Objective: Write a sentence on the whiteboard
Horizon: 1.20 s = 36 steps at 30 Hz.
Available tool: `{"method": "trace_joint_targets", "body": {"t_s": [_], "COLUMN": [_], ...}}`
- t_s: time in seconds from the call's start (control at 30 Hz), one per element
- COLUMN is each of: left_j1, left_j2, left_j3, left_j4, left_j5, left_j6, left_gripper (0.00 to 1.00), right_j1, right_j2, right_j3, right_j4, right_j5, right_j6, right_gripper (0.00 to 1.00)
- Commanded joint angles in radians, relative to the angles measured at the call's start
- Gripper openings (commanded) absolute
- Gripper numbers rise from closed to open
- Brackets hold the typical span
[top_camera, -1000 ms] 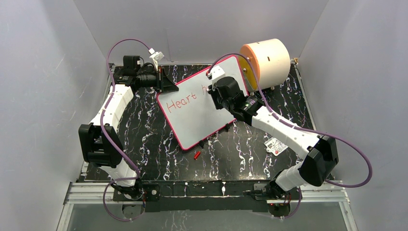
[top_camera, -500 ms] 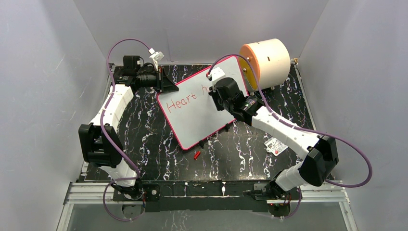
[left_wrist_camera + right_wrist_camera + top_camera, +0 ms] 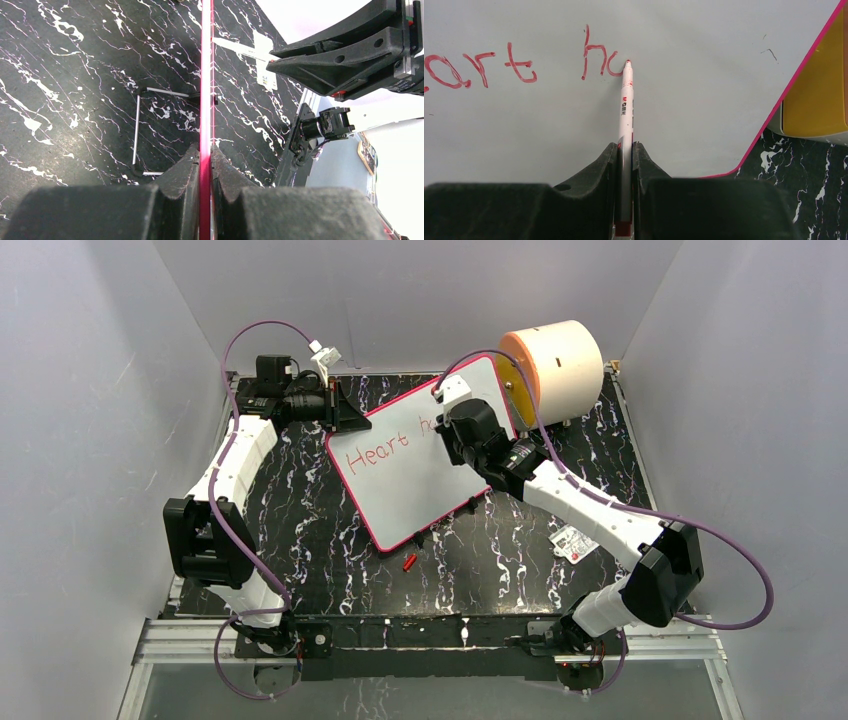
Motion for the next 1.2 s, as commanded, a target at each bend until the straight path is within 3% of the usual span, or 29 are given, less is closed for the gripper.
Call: {"method": "trace_joint_targets", "body": {"t_s": [0.0, 1.17], "left_j1": [-0.012, -0.012], "left_j2": [-0.008, -0.008], "left_j3": [-0.022, -0.022], "left_j4": [-0.069, -0.072], "left_j5": [0.018, 0.013], "left_j6": [0.016, 0.016], "left_gripper": [0.00, 0.00], "right_j1": [-0.006, -0.006], "right_j2": [-0.003, -0.042], "right_j3": [0.002, 0.015], "right_j4": [0.078, 0.070], "right_j5": [0.018, -0.027], "right_j6": [0.005, -0.005], "right_gripper": [0.00, 0.00]}}
